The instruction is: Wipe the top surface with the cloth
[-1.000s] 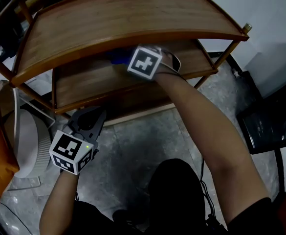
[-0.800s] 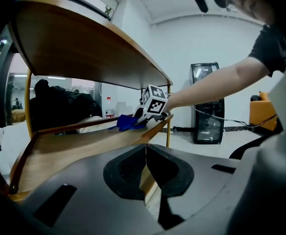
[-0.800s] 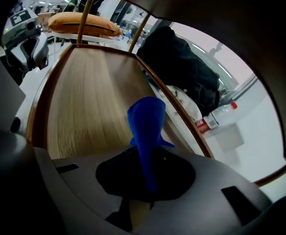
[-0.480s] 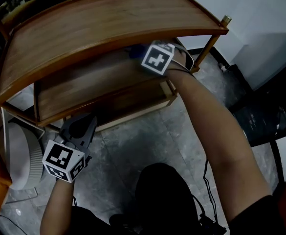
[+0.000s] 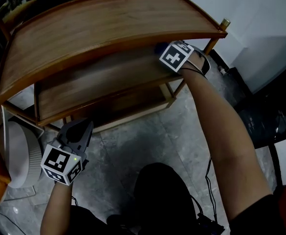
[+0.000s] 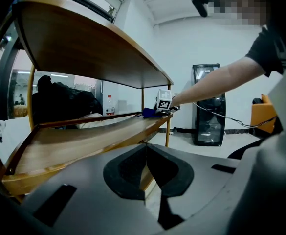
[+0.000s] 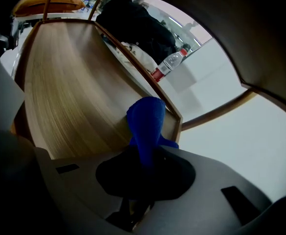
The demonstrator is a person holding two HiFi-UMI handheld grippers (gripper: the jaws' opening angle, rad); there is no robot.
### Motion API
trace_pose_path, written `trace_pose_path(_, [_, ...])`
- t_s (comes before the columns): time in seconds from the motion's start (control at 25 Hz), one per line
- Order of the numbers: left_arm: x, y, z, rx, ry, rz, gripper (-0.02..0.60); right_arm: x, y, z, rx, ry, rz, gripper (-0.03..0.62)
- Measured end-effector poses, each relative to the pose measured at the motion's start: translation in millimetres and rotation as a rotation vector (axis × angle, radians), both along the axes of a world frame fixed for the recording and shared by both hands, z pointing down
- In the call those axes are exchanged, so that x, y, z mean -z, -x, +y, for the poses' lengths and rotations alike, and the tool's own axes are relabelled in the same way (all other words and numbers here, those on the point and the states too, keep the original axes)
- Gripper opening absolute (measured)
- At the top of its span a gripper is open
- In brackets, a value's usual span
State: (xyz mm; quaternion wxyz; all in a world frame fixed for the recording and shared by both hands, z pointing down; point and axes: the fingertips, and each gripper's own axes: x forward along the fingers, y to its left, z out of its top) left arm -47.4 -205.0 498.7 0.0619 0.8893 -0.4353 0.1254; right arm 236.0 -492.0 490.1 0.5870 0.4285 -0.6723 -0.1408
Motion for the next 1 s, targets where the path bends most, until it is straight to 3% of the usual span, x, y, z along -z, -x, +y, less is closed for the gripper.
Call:
trace_pose_path(0.28, [-4, 24, 4, 0.051, 0.003, -0.006, 0.012, -6, -16, 0, -0.098, 0.031, 0.005, 0.058])
trace_pose_path(0.44, [4, 53, 7, 0.089, -0.007, -0.008, 0.012, 8, 20, -1, -0.024, -0.059, -0.101, 0.060])
trace_pose_path(0.52, [14, 68, 8, 0.098, -0.018, 0.006, 0.012, 9, 71, 5, 0.102, -0.083, -0.184, 0.060])
trace_pose_path(0.68, [36, 108, 6, 0.142, -0.045, -0.018, 0.012, 18, 225, 33, 0.410, -0.073, -0.333, 0.060])
trace_pose_path(0.76, [43, 128, 4, 0.170, -0.046, -0.022, 0.012, 19, 294, 56, 0.536, -0.063, -0.361, 0.060])
trace_pose_path(1.0, [56, 169, -3, 0.230, -0.038, -0.023, 0.012, 9, 440, 114, 0.759, -0.024, -0.404, 0.060])
